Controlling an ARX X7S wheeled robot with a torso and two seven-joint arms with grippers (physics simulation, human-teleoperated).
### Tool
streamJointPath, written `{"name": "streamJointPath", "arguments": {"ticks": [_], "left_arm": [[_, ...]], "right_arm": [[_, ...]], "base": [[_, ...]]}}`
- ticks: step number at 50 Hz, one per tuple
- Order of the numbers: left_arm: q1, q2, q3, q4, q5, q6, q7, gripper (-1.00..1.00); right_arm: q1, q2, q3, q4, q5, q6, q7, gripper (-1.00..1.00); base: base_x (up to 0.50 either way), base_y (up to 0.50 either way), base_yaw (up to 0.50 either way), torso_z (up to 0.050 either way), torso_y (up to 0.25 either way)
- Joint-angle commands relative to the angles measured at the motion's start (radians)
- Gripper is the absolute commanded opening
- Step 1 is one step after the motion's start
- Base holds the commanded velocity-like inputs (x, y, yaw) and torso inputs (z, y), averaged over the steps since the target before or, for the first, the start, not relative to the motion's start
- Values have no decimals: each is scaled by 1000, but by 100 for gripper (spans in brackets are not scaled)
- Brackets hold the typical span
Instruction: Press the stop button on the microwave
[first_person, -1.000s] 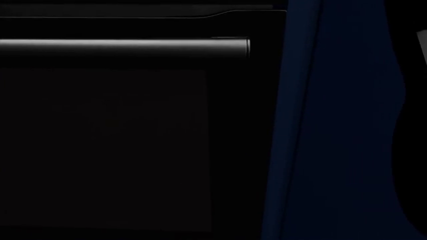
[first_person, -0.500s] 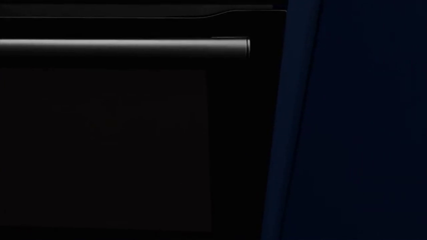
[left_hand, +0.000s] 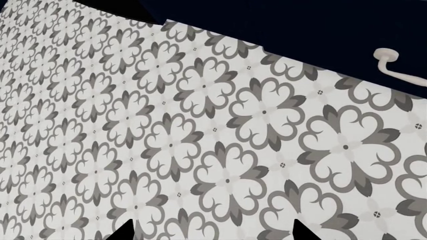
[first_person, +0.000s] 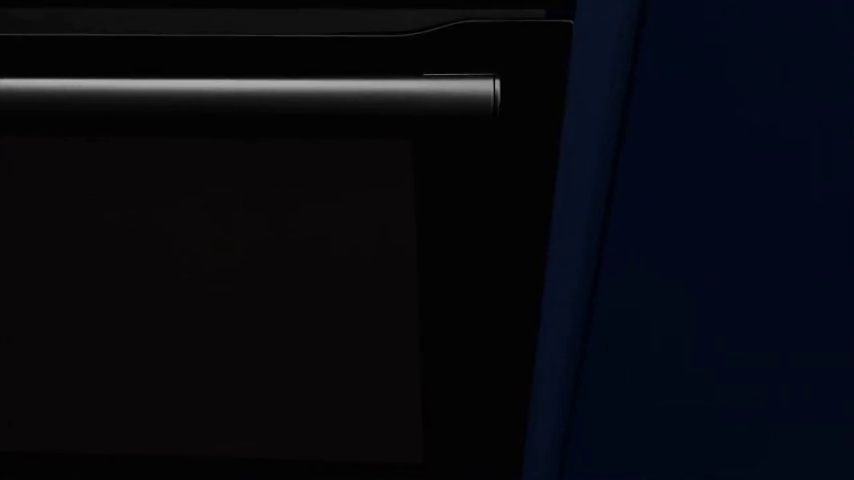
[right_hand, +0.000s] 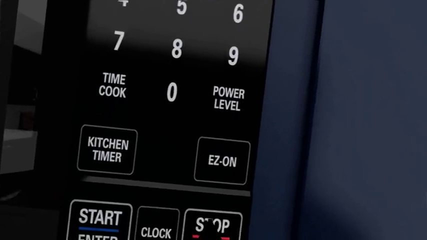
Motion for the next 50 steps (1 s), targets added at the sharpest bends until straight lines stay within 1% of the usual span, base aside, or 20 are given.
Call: {"name": "streamJointPath", "arguments": {"ticks": [1,11,15,25,32,35,50], "left_arm": [[0,0,0,0,0,0,0,100],[0,0,0,0,0,0,0,100],[0,0,0,0,0,0,0,100],[0,0,0,0,0,0,0,100],[0,0,0,0,0,0,0,100],[0,0,0,0,0,0,0,100],[0,0,0,0,0,0,0,100]], "right_arm": [[-19,8,-3,-24,1,15,14,-100],[-27,8,-7,-8,-10,10,1,-100],[-11,-8,-11,48,-28,-9,-33,-100],[-49,-50,-46,156,-83,-79,-117,-100],[-55,-70,-62,205,-106,-99,-145,-100],[-48,-88,-61,266,-114,-121,-182,-100],[-67,-123,-79,371,-147,-171,-246,-100]], "base": [[0,0,0,0,0],[0,0,0,0,0],[0,0,0,0,0],[0,0,0,0,0],[4,0,1,0,0],[21,0,7,0,0],[27,3,13,4,0]]}}
